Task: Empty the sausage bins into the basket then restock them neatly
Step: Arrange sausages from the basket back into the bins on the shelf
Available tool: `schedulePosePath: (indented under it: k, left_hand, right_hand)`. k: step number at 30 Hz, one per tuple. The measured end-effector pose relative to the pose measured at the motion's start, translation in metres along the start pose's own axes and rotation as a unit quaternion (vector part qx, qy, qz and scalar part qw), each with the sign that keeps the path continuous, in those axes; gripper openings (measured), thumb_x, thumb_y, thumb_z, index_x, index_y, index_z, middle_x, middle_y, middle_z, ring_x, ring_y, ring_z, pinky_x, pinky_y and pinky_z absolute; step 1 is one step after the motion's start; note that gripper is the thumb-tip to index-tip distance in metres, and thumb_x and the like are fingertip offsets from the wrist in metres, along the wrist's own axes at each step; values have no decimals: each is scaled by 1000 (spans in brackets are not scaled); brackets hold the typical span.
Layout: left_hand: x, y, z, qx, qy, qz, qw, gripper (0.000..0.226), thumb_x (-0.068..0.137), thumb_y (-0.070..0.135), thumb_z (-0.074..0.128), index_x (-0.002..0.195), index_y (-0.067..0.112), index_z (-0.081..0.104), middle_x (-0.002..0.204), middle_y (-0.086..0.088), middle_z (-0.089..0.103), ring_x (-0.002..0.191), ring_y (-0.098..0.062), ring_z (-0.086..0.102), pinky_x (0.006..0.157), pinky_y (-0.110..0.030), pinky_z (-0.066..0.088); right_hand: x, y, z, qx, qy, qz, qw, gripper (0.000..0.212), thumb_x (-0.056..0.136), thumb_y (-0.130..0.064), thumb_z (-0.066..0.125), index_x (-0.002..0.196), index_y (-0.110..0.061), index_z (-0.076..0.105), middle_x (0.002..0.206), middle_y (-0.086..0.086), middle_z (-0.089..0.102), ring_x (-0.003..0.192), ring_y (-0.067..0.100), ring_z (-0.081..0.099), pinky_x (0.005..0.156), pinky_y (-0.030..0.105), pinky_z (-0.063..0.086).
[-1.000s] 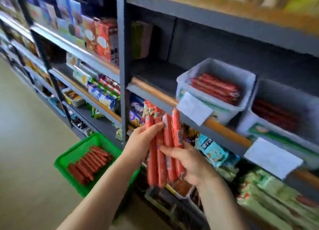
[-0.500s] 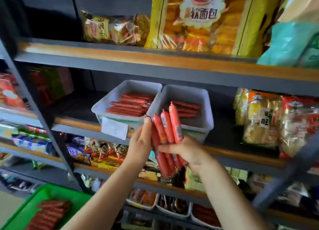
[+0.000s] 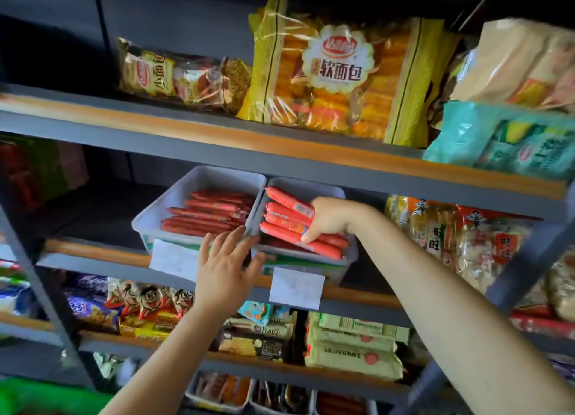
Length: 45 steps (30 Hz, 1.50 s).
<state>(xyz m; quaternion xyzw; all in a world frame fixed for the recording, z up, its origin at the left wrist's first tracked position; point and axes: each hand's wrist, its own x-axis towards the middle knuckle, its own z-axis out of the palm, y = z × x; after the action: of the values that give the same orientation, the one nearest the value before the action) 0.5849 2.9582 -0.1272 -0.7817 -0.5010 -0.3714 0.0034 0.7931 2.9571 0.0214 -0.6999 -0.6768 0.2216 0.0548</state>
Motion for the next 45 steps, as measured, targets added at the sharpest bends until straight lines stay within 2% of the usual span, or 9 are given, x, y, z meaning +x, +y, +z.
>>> schedulePosePath:
  k: [7,15,18,22,25,30,34,39,45]
  left_hand:
    - [-1,4,9,-22,30,-14,999,47,93,54,43,113,20,70,130,-2,63,121,-29,55,115,-53,26]
    - [-3,1,12,-22,29,-3,999,48,95,54,41,121,22,66,136,1,59,128,-25,50,119,-51,21]
    - [-3,-1,14,-22,39,4,999,45,94,51,44,120,21,66,136,1,58,129,-24,48,122,-47,15]
    - [-3,-1,17,-25,55,8,998,45,94,51,46,120,20,67,136,0,58,129,-25,48,122,-46,13]
    - [-3,0,16,-25,43,11,999,47,94,51,44,121,20,67,137,0,58,130,-25,48,121,-51,16]
    - [-7,-17,-4,-70,20,27,997,51,93,45,46,135,19,57,148,-2,48,145,-24,32,121,-41,16]
    - [-25,-58,-37,-87,134,-137,978,34,93,28,52,123,14,61,128,-2,57,123,-19,44,102,-30,33]
    - [-94,-155,-47,-177,4,-388,905,18,94,21,55,93,31,70,89,6,71,80,-17,65,76,-42,55]
    - [-237,-290,-41,-178,-79,-562,804,16,89,23,62,80,34,68,75,8,68,76,-19,68,72,-36,55]
  right_hand:
    - [66,20,1,-116,-29,69,990,47,74,-37,81,113,-18,63,106,3,69,93,22,66,91,41,54]
    - [95,30,18,-151,31,61,986,33,82,-18,75,106,-12,54,102,10,59,87,25,58,57,27,41]
    - [104,38,22,-106,84,63,989,18,84,-8,68,99,-11,59,91,11,63,77,28,61,52,26,40]
    - [103,48,20,26,156,41,987,30,85,-13,68,114,-20,66,102,8,70,77,25,67,62,27,51]
    - [82,37,19,76,214,-23,974,20,90,-12,65,108,-18,70,100,0,66,82,16,62,68,24,45]
    - [26,-13,42,261,156,-157,940,7,93,-14,63,95,-10,69,74,6,71,64,19,64,54,24,47]
    - [8,-57,82,339,62,-219,913,6,92,-14,65,90,-9,68,67,8,69,53,22,57,44,27,39]
    - [33,-117,201,321,-92,-208,919,9,92,-19,65,85,-13,67,68,8,69,55,18,59,48,23,44]
    - [94,-176,412,212,-257,-129,934,25,92,-6,61,69,-17,58,58,3,60,43,10,53,45,22,43]
